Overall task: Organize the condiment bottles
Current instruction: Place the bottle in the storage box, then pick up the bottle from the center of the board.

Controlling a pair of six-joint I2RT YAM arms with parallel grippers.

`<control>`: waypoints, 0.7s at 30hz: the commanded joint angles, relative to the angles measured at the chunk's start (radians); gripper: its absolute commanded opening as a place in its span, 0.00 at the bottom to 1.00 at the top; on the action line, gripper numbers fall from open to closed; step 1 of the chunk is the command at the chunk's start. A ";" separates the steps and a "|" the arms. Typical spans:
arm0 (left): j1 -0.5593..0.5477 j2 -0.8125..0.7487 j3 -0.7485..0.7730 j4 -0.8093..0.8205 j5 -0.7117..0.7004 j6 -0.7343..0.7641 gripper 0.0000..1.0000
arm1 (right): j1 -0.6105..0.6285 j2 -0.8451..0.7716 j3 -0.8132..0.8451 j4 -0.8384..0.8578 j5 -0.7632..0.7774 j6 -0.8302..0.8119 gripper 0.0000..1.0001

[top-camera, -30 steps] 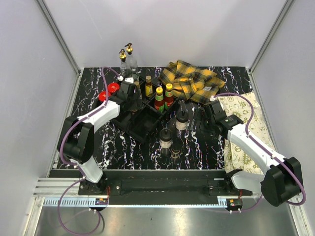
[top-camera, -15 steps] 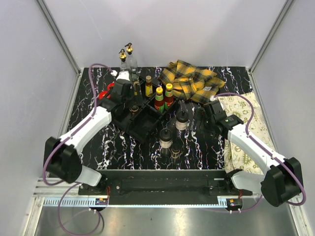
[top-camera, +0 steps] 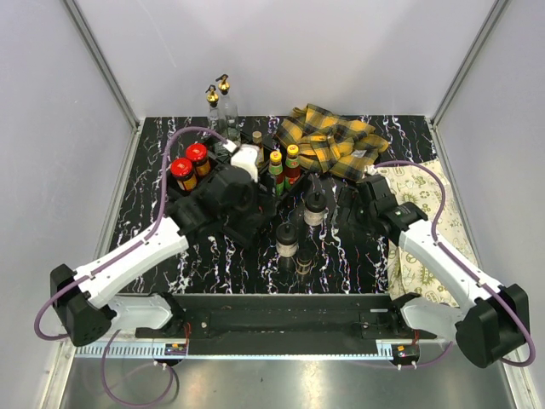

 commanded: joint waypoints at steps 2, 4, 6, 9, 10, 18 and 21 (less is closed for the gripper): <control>-0.142 -0.046 -0.032 -0.007 -0.033 0.010 0.99 | -0.007 -0.058 0.002 -0.010 -0.009 -0.008 1.00; -0.208 -0.047 -0.047 -0.005 -0.007 0.024 0.99 | -0.006 -0.067 0.002 -0.010 -0.001 -0.014 1.00; -0.269 -0.049 -0.083 -0.003 -0.002 0.038 0.99 | -0.007 -0.074 0.005 -0.010 0.001 -0.016 1.00; -0.337 -0.044 -0.115 0.013 0.016 0.062 0.99 | -0.006 -0.067 0.005 -0.010 0.002 -0.016 1.00; -0.348 -0.035 -0.127 0.024 0.026 0.071 0.99 | -0.007 -0.060 0.007 -0.008 -0.001 -0.014 1.00; -0.420 0.087 -0.144 0.156 0.138 0.051 0.99 | -0.007 -0.034 0.001 -0.008 -0.004 -0.018 0.99; -0.431 0.165 -0.129 0.193 0.168 0.038 0.99 | -0.006 -0.041 -0.007 -0.008 0.002 -0.019 1.00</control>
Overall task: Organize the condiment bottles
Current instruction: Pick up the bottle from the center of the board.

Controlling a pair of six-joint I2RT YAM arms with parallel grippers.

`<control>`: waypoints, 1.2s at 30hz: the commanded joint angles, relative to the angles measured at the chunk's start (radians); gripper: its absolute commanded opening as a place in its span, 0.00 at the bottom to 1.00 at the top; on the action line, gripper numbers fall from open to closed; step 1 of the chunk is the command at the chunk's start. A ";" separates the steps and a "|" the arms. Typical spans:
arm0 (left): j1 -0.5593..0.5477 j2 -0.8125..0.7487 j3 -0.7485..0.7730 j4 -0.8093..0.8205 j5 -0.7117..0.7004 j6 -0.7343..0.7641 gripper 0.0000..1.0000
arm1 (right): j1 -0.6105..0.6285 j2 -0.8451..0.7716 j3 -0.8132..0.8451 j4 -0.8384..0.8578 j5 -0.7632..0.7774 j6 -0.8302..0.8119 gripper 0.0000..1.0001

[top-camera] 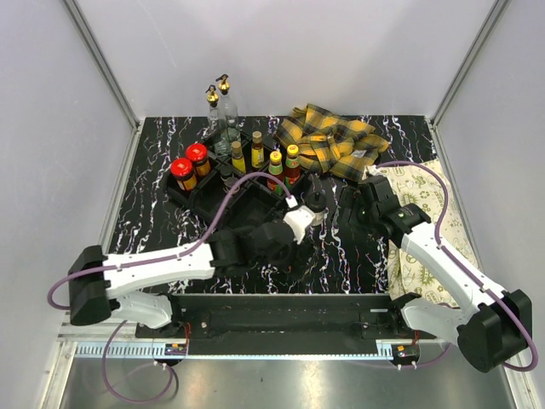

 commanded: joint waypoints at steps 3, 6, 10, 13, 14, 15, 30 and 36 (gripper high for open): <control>-0.023 0.159 0.039 0.121 0.078 -0.022 0.99 | -0.007 -0.017 -0.014 0.005 0.012 -0.022 1.00; -0.023 0.205 0.046 0.133 0.029 -0.048 0.98 | -0.007 -0.023 -0.024 0.005 0.017 -0.022 1.00; -0.025 0.230 0.043 0.173 -0.009 -0.062 0.95 | -0.007 -0.024 -0.028 0.007 0.023 -0.023 1.00; -0.023 0.244 0.046 0.199 -0.020 -0.057 0.92 | -0.007 -0.018 -0.031 0.005 0.030 -0.026 1.00; -0.025 0.249 0.048 0.203 -0.020 -0.057 0.90 | -0.007 -0.017 -0.030 0.007 0.030 -0.026 1.00; -0.023 0.258 0.050 0.207 -0.019 -0.056 0.88 | -0.007 -0.017 -0.030 0.007 0.033 -0.028 1.00; -0.023 0.307 0.086 0.155 -0.085 -0.060 0.39 | -0.007 -0.007 -0.030 0.007 0.044 -0.028 1.00; -0.023 0.293 0.085 0.135 -0.097 -0.060 0.12 | -0.007 -0.012 -0.030 0.005 0.043 -0.025 1.00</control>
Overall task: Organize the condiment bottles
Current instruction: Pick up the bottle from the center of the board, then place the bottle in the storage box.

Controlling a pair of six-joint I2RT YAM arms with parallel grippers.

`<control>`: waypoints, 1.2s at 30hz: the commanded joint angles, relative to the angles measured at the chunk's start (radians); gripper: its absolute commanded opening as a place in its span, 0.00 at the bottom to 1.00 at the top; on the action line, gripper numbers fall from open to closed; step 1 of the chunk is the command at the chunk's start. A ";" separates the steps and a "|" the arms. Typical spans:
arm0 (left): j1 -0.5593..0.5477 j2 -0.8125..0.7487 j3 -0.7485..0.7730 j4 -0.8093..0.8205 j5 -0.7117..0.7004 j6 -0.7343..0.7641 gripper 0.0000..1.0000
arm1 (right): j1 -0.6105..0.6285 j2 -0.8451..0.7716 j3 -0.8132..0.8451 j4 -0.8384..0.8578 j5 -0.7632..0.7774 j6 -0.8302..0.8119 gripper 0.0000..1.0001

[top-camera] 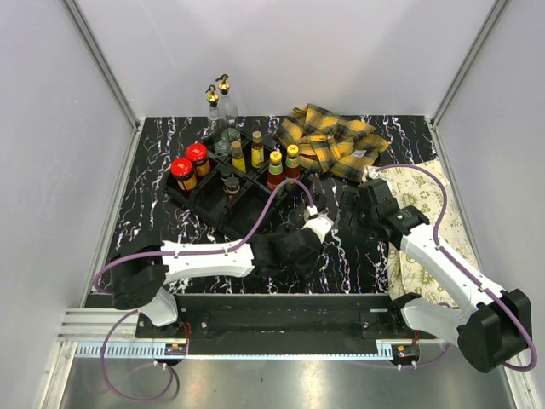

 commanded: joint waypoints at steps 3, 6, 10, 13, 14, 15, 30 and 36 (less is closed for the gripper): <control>-0.003 -0.036 0.047 -0.024 -0.059 0.011 0.00 | -0.006 -0.012 0.003 0.007 0.018 -0.007 1.00; -0.003 -0.090 0.054 -0.061 -0.076 0.026 0.00 | -0.006 -0.012 0.006 0.007 0.018 -0.008 1.00; -0.003 -0.177 0.063 -0.104 -0.082 0.047 0.00 | -0.007 -0.011 0.004 0.007 0.024 -0.007 1.00; -0.003 -0.237 0.072 -0.139 -0.105 0.052 0.00 | -0.006 -0.008 0.006 0.007 0.024 -0.005 1.00; -0.001 -0.262 0.080 -0.164 -0.131 0.052 0.00 | -0.007 -0.009 0.006 0.007 0.024 -0.002 1.00; -0.001 -0.272 0.084 -0.177 -0.145 0.052 0.00 | -0.007 -0.008 0.006 0.008 0.024 -0.002 1.00; 0.240 -0.533 0.072 -0.329 -0.260 0.018 0.00 | -0.007 -0.002 0.007 0.008 0.026 0.000 1.00; 0.473 -0.570 0.060 -0.340 -0.330 -0.042 0.03 | -0.007 0.012 0.013 0.007 0.021 -0.008 1.00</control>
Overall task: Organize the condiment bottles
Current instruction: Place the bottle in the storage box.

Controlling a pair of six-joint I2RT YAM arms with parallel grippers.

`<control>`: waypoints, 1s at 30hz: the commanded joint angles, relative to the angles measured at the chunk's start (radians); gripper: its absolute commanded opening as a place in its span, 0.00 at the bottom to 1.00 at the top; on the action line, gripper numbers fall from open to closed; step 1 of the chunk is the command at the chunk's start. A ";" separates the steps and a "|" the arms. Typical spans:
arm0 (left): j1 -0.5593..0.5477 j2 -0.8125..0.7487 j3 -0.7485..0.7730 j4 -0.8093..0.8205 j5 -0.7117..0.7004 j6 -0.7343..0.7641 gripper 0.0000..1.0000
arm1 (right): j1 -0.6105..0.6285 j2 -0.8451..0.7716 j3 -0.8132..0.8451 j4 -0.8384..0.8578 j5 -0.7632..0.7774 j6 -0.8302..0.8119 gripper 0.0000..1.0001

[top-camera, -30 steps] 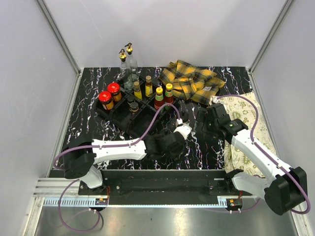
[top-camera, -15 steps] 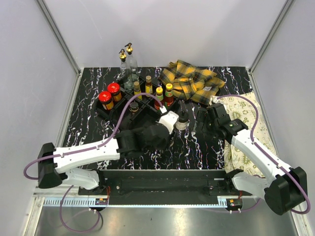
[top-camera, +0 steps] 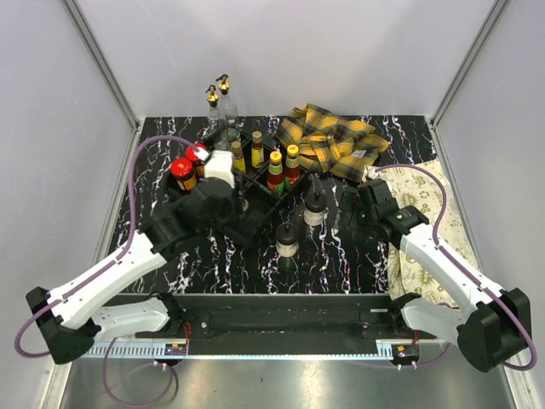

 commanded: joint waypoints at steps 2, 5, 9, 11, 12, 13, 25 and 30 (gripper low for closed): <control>0.188 -0.004 0.021 0.017 -0.098 -0.051 0.03 | -0.007 0.013 0.020 0.007 0.019 -0.013 1.00; 0.277 0.030 0.033 0.044 -0.087 -0.061 0.03 | -0.007 0.014 0.021 0.008 0.022 -0.016 1.00; 0.374 0.086 0.032 0.101 -0.036 -0.068 0.02 | -0.006 0.014 0.023 0.008 0.021 -0.018 1.00; 0.405 0.126 0.033 0.121 -0.021 -0.072 0.01 | -0.007 0.011 0.020 0.008 0.022 -0.016 1.00; 0.437 0.139 0.029 0.130 -0.013 -0.074 0.00 | -0.007 0.011 0.018 0.008 0.022 -0.016 1.00; 0.449 0.160 0.026 0.153 0.013 -0.075 0.00 | -0.007 0.010 0.017 0.008 0.022 -0.016 1.00; 0.548 0.363 0.025 0.285 0.155 -0.077 0.00 | -0.007 0.021 0.013 0.007 0.024 -0.013 1.00; 0.557 0.448 0.048 0.304 0.183 -0.065 0.03 | -0.007 0.030 0.016 0.007 0.028 -0.012 1.00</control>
